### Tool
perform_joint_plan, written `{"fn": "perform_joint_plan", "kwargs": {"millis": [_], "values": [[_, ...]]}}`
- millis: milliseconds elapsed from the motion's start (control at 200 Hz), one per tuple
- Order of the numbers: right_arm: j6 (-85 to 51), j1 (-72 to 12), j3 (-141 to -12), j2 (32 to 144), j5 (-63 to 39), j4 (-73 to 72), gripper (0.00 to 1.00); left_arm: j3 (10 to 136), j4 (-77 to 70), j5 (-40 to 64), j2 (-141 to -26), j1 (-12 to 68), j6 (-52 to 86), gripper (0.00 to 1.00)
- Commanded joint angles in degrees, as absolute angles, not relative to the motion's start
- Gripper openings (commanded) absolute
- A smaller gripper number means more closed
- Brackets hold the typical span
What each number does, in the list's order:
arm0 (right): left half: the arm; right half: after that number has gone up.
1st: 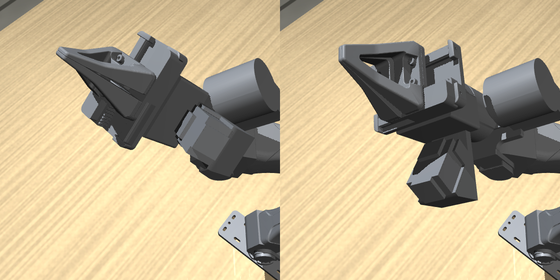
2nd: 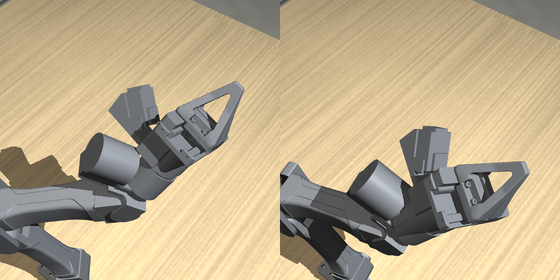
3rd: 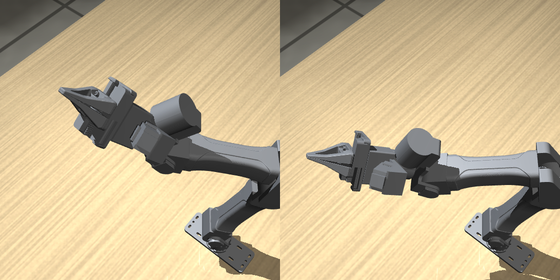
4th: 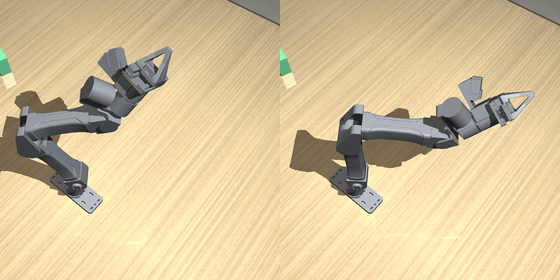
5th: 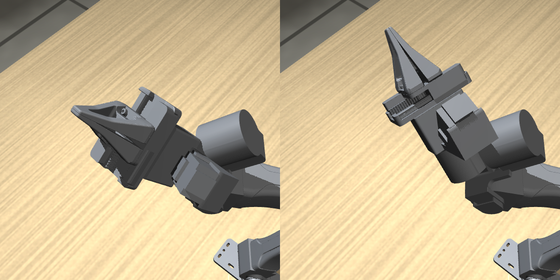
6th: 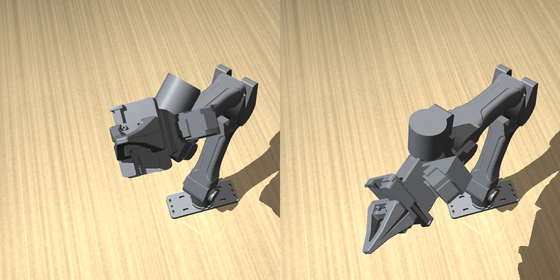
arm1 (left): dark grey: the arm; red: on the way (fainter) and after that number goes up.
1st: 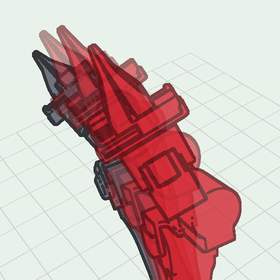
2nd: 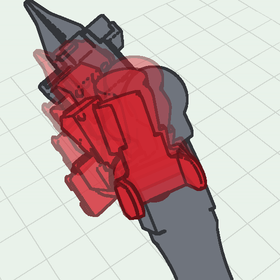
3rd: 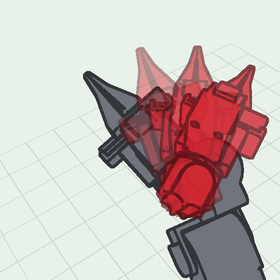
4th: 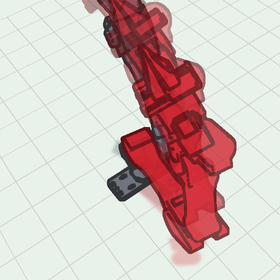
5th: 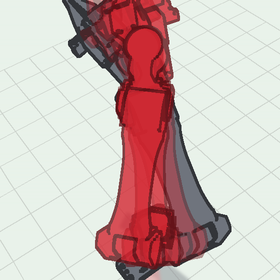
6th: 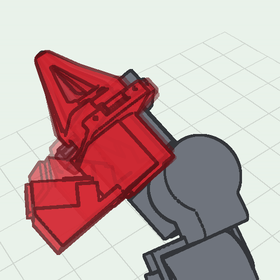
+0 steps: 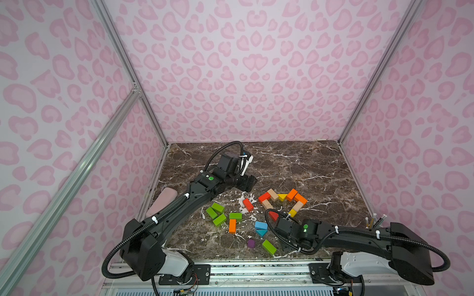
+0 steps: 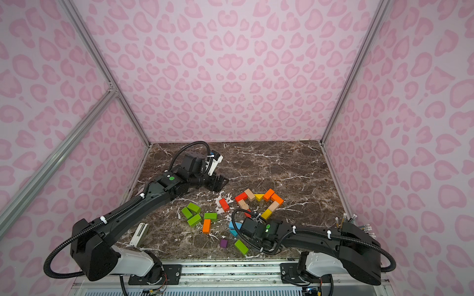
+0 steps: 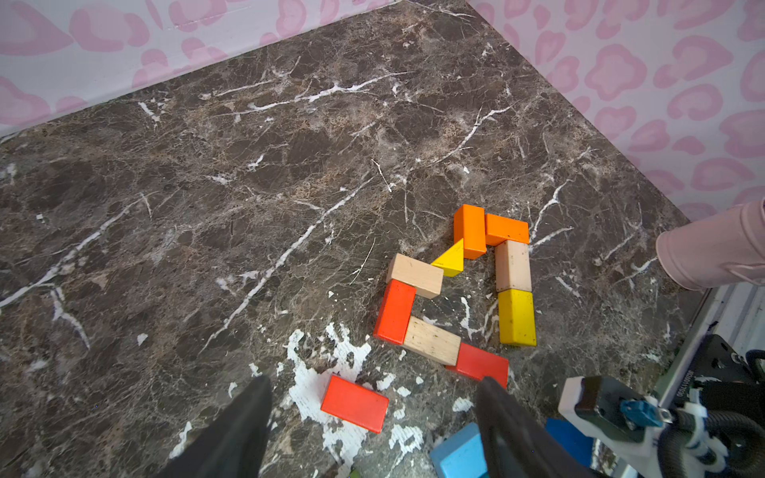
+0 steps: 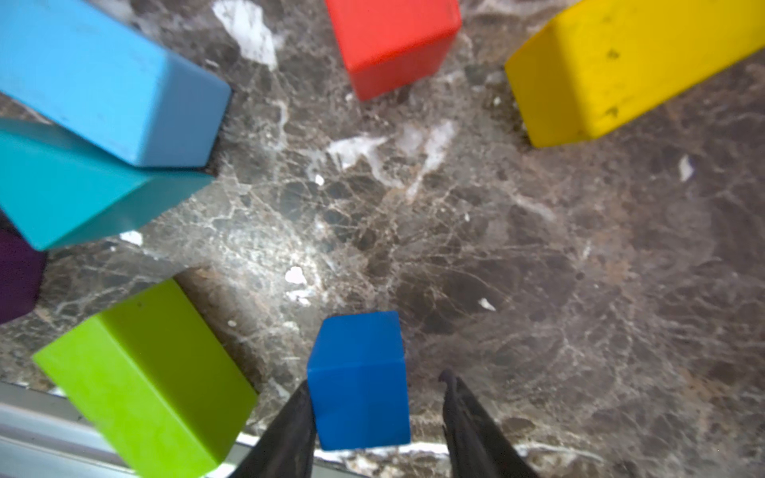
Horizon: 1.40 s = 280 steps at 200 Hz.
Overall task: Assemble a heart with building blocks
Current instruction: Assemble the building block at the center of the board.
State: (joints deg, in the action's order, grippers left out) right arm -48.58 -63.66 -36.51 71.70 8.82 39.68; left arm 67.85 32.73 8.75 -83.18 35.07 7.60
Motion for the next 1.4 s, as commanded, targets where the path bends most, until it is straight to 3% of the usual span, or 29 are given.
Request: {"fn": "perform_joint_plan", "kwargs": {"millis": [0,400,780,1395], "values": [[-50.83,-63.39,-35.93,70.80,9.17,41.92,0.55,67.76,29.57,9.34,-83.35,35.05,7.70,0.80],[-55.00,-63.11,-34.78,68.67,8.44,42.39,0.47,67.76,29.38,9.53,-83.47,35.07,7.65,0.80],[-57.77,-60.70,-34.40,67.86,10.02,39.77,0.31,67.72,29.34,9.93,-83.59,35.07,7.78,0.80],[-45.00,-50.83,-36.36,72.11,8.91,31.77,0.31,67.50,29.06,10.45,-84.08,35.02,8.05,0.80]]}}
